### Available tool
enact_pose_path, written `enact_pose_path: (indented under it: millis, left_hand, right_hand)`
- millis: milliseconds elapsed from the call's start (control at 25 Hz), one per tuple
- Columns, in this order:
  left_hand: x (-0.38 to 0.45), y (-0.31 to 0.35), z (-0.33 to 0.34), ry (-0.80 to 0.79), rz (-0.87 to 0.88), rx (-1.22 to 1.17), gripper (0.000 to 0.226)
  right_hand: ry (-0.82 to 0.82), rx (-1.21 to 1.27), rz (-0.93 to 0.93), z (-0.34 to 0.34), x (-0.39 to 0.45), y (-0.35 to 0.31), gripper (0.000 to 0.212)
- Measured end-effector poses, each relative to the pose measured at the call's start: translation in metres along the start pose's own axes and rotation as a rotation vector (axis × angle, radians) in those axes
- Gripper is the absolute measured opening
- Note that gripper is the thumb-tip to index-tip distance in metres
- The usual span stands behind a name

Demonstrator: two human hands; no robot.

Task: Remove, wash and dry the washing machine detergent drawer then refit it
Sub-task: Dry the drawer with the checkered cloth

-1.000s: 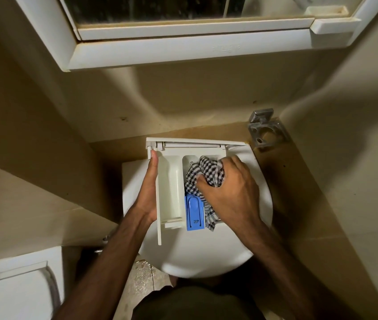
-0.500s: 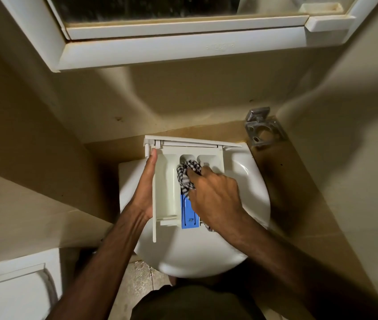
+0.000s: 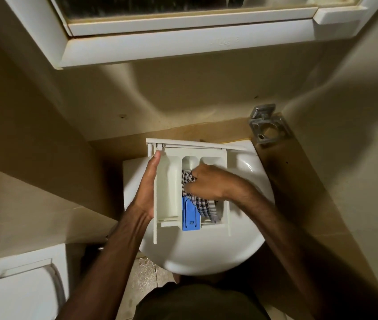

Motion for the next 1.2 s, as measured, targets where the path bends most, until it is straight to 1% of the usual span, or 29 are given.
enact_pose_path:
  millis: [40, 80, 120, 200, 320, 400, 440, 520, 600, 680, 760, 840, 920, 1000, 1080, 1160, 1200]
  left_hand:
    - [-0.001, 0.001, 0.001, -0.005, -0.016, 0.017, 0.068]
    - [-0.001, 0.003, 0.002, -0.014, -0.017, 0.027, 0.063]
    - [-0.001, 0.005, 0.002, -0.015, -0.017, 0.033, 0.060]
    - [0.000, 0.008, 0.005, -0.024, -0.026, 0.045, 0.061]
    - [0.001, 0.012, 0.008, -0.008, -0.007, 0.008, 0.058]
    - [0.004, 0.016, 0.011, -0.003, -0.002, -0.008, 0.055]
    - [0.005, 0.019, 0.010, 0.005, -0.002, -0.005, 0.054]
    - [0.009, 0.021, 0.005, 0.011, 0.010, 0.007, 0.050]
    - [0.009, 0.014, 0.005, -0.017, -0.003, 0.029, 0.048]
    - [0.006, 0.002, 0.004, -0.004, -0.023, 0.057, 0.047]
    - [0.005, -0.007, 0.002, 0.022, -0.025, 0.051, 0.046]
    - [0.005, -0.014, -0.002, 0.058, -0.028, 0.066, 0.048]
    - [0.004, -0.018, -0.004, 0.070, -0.039, 0.071, 0.049]
    - [0.003, -0.027, -0.005, 0.071, -0.062, 0.050, 0.058]
    - [0.001, -0.033, -0.003, 0.076, -0.080, 0.033, 0.064]
    - [0.000, -0.037, -0.002, 0.090, -0.080, 0.024, 0.059]
    - [-0.001, -0.036, -0.003, 0.092, -0.080, 0.031, 0.055]
  right_hand:
    - [-0.004, -0.023, 0.000, 0.002, 0.000, 0.003, 0.030]
    - [0.050, -0.056, -0.008, 0.004, -0.001, 0.005, 0.028]
    - [0.150, -0.094, -0.027, 0.006, -0.002, 0.006, 0.024]
    - [0.363, -0.188, -0.083, 0.007, -0.004, 0.000, 0.018]
    - [0.621, -0.378, -0.147, -0.001, -0.004, -0.017, 0.011]
    - [0.773, -0.471, -0.156, -0.011, -0.010, -0.028, 0.013]
    - [0.755, -0.458, -0.158, -0.012, -0.007, -0.031, 0.018]
    - [0.625, -0.375, -0.153, -0.007, 0.002, -0.031, 0.025]
    - [0.495, -0.221, -0.100, -0.010, 0.009, -0.023, 0.022]
    - [0.327, -0.097, -0.039, -0.013, 0.016, -0.012, 0.021]
    - [0.176, -0.109, -0.011, -0.011, 0.018, -0.005, 0.021]
    - [0.081, -0.144, -0.016, -0.008, 0.017, -0.001, 0.021]
    - [0.050, -0.187, -0.048, -0.002, 0.016, 0.002, 0.023]
    - [0.043, -0.257, -0.052, -0.002, 0.018, 0.005, 0.026]
    - [0.042, -0.269, -0.042, 0.000, 0.016, 0.010, 0.032]
    - [0.116, -0.206, -0.047, 0.004, 0.012, 0.019, 0.033]
    - [0.194, -0.172, -0.077, 0.008, 0.009, 0.020, 0.028]
Point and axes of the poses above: each hand's wrist, its own x-axis towards the middle knuckle, its own z-axis out of the palm, y = z × x, the point moved 7 cm from there along x, towards the middle knuckle, and after that the axes turned 14 degrees about x, right-handed, at the moved point
